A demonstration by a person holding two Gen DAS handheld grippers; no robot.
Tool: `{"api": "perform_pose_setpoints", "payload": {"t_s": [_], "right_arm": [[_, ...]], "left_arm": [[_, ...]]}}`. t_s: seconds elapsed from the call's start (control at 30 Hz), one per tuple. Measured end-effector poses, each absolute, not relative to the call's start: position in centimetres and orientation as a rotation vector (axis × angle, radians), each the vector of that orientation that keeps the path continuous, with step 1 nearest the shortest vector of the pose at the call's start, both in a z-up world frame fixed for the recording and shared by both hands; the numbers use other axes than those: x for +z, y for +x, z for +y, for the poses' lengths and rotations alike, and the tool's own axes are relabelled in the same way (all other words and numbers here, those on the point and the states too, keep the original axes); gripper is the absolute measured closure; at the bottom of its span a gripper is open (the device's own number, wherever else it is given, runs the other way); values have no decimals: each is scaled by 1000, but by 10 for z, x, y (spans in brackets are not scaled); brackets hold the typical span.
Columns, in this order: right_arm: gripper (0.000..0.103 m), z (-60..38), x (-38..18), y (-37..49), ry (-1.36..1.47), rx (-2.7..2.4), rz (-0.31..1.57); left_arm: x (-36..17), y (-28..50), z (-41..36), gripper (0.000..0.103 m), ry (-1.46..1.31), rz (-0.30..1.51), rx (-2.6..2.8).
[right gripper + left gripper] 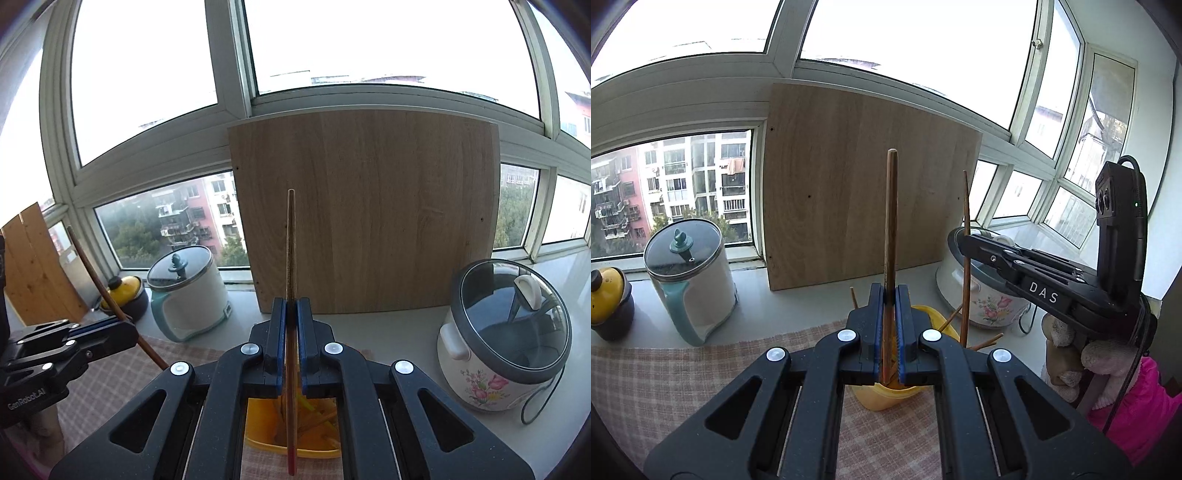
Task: Organize utensils
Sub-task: 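Lower the chopsticks into the yellow container with both tools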
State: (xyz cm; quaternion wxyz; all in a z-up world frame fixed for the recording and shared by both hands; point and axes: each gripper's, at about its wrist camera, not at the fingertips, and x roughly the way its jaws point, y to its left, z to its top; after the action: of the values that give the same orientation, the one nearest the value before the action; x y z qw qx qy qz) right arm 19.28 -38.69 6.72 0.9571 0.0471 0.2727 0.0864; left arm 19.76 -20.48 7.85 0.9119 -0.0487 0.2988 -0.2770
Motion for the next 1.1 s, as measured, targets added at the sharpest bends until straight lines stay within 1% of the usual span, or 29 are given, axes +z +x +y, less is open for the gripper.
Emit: {"api": "perform_pose_setpoints", "payload": {"t_s": [0.2,0.5,0.77,1.1], "right_arm": [[99,-390,65,209,88,152,532],[99,-390,40,233,97,138,562],[99,-390,24,231,97,136,598],[99,-396,19,217,103,140,628]], "left_arm": [[70,213,-217,99,-93,638,-563],[52,222,-226,99,-83,685,-566],[41,223,-230,99,-76,715,-575],[37,215,-230,99,-81,735,-589]]}}
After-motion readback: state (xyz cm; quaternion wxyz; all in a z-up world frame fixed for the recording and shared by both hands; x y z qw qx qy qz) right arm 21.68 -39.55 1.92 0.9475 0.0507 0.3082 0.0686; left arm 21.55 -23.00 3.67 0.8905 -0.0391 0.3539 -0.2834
